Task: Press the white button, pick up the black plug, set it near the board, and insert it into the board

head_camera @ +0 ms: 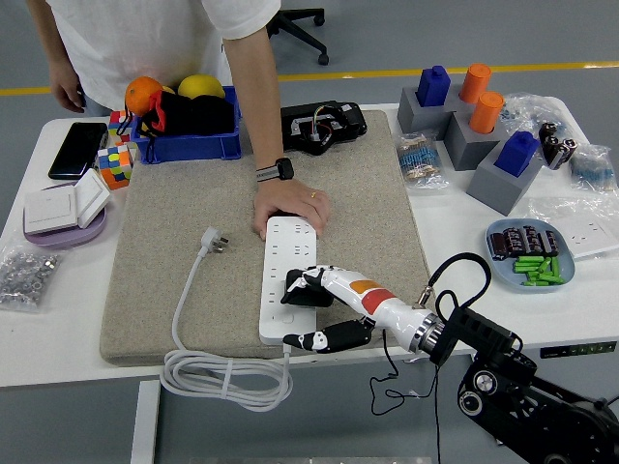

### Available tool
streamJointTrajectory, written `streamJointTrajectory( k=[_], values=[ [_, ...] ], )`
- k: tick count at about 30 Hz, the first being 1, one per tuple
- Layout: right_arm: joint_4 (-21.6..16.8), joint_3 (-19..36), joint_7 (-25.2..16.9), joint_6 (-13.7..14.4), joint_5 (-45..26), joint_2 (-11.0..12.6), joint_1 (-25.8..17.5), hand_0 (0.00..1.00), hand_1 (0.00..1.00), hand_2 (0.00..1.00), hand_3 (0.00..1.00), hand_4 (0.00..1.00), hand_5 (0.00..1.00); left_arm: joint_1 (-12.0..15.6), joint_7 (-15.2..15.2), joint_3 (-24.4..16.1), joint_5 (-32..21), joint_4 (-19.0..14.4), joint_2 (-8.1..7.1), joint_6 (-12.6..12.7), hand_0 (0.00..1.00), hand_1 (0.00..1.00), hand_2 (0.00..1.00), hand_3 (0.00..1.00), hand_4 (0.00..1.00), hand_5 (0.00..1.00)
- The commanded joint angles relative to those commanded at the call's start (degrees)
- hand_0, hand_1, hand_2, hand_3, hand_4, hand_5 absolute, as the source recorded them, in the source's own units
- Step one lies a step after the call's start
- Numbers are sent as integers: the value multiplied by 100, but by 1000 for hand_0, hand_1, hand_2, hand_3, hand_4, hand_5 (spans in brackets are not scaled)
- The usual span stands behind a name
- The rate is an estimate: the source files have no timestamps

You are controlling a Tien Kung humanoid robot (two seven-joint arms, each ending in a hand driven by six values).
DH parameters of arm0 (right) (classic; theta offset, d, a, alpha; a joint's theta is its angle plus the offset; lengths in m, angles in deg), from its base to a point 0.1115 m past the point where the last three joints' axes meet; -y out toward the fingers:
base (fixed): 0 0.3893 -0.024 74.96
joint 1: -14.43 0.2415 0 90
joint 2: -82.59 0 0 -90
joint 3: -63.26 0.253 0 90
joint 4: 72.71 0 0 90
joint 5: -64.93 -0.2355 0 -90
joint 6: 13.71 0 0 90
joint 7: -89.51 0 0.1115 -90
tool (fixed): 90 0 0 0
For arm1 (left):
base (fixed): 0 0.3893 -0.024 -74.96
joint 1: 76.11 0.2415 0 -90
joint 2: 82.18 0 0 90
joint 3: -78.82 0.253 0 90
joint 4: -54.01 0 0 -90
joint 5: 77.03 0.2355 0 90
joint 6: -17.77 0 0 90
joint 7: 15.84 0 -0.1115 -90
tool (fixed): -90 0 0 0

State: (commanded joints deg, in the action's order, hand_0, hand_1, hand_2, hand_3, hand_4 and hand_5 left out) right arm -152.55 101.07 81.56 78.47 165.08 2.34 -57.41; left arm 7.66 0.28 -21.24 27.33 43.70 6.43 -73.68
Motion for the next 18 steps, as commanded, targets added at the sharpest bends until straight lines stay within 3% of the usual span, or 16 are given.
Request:
streamJointTrajectory(
  k=[18],
  values=[
    [-101,-96,-49,34,31,-25,86,764,668,627,626,880,477,11,-1,-14,4,0,9,0,473,498,496,583,565,267]
  ],
)
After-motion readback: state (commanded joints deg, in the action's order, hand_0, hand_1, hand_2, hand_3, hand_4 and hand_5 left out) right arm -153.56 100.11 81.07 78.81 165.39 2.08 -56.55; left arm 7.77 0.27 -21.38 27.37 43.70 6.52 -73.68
